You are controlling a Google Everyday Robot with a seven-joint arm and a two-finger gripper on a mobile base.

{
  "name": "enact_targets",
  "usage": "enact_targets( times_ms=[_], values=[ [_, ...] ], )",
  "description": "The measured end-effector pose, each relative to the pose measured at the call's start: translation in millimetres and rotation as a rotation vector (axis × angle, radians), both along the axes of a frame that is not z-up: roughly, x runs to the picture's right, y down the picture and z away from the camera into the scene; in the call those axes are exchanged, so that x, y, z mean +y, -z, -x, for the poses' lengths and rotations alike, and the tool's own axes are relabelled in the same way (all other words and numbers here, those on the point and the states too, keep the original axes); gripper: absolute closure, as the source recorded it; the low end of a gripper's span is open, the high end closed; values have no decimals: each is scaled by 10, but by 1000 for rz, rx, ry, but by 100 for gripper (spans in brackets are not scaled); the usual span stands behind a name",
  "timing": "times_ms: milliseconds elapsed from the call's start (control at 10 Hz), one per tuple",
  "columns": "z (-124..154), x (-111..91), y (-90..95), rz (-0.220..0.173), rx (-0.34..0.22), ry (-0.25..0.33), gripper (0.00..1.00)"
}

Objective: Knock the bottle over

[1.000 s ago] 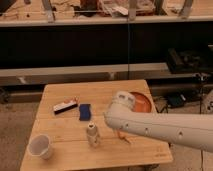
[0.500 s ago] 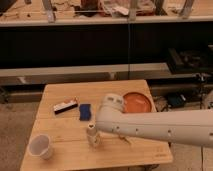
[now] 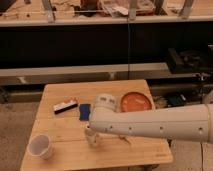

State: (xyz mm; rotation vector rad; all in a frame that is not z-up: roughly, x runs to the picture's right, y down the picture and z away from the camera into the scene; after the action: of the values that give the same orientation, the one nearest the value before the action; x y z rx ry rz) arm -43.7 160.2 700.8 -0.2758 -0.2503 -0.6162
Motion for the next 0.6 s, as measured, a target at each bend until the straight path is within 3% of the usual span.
enact_targets(
  times_ms=[600],
  values=[
    [332,15,-16,6,-53,75,100]
  ],
)
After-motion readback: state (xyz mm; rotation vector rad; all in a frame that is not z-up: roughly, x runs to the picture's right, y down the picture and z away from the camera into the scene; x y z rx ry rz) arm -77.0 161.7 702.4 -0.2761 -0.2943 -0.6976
